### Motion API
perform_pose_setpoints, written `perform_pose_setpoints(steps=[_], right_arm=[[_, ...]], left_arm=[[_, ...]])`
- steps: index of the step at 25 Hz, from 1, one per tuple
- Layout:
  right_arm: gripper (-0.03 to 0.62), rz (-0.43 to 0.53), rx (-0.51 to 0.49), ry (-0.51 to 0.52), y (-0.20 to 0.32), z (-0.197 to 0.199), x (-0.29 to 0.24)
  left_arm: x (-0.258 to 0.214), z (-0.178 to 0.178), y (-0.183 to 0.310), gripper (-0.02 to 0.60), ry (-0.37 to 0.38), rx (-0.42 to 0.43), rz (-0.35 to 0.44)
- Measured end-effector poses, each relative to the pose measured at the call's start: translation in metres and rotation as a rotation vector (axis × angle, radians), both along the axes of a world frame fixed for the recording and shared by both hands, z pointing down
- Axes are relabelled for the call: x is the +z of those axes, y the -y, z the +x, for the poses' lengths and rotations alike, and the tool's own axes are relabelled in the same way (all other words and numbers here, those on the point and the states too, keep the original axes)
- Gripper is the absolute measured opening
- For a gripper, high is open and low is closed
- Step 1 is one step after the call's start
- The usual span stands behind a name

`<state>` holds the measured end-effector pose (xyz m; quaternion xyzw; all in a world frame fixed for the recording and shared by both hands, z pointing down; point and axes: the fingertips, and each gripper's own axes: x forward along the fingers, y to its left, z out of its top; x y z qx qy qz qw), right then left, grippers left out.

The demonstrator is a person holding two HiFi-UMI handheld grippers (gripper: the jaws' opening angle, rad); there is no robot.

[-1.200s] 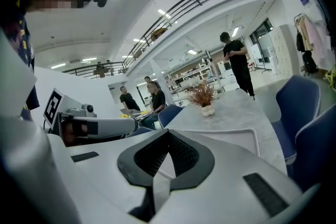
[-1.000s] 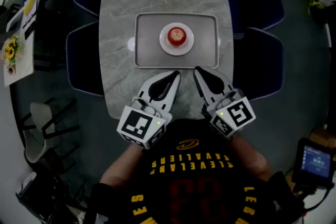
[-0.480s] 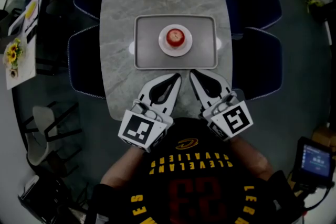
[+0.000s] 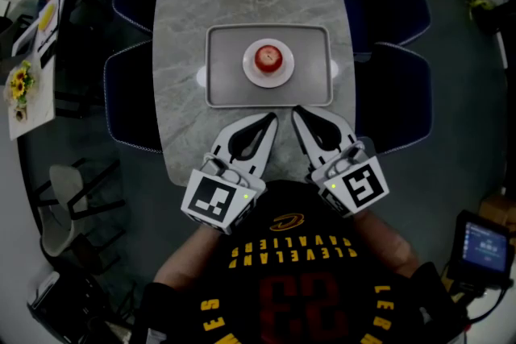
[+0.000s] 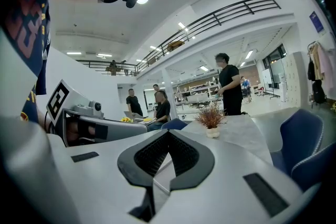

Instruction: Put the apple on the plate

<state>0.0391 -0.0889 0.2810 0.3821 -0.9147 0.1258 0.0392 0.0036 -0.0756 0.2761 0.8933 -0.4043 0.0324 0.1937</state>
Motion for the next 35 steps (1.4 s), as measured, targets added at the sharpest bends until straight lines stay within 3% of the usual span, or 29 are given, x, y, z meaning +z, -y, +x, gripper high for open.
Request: perform_pose_setpoints(steps=[35], right_arm=[[0.006, -0.031, 0.007, -0.002, -0.0039, 0.0026, 0.0044]], left_arm=[[0.0033, 0.0013, -0.0017, 0.002, 0.018, 0.006, -0.006]])
